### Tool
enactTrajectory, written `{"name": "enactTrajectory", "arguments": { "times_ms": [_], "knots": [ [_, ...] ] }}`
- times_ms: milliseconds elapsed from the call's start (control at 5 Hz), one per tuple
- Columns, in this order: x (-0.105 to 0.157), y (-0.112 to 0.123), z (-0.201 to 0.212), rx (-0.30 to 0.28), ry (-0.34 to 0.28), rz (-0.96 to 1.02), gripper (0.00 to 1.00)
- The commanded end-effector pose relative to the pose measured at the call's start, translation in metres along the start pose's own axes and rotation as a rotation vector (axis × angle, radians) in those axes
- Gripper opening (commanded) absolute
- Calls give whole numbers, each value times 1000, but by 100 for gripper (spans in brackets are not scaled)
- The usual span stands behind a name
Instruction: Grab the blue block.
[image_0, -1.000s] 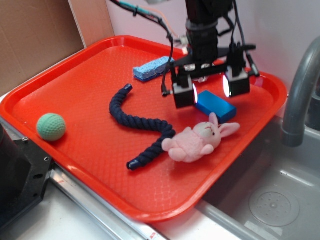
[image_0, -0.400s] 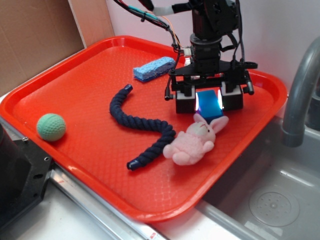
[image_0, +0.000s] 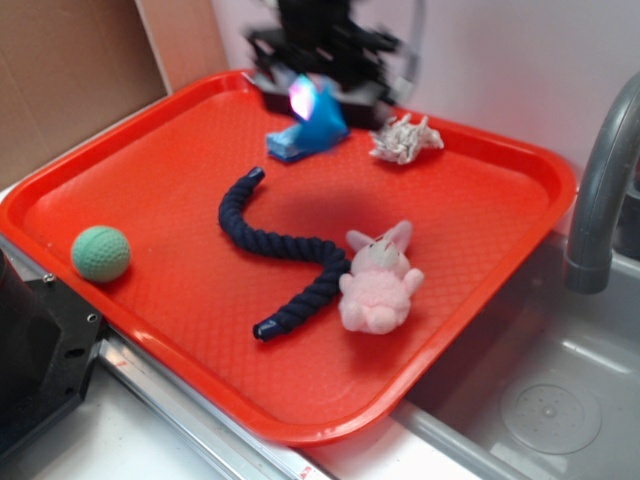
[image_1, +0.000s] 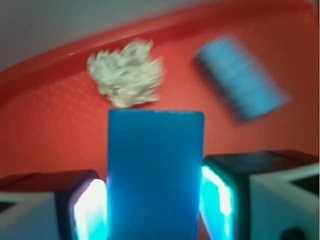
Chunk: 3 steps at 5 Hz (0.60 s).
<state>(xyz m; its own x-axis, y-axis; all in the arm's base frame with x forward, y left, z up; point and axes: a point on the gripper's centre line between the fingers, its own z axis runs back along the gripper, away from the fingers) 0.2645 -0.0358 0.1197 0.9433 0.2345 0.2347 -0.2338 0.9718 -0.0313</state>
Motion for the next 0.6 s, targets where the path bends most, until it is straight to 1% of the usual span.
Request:
{"name": "enactTrajectory", "arguments": {
  "times_ms": [0, 200, 400],
  "knots": [
    [-5, 74, 111, -118, -123, 92, 0],
    [-17, 84, 123, -126, -37, 158, 0],
    [-20, 83, 114, -94, 21, 158, 0]
  ]
}}
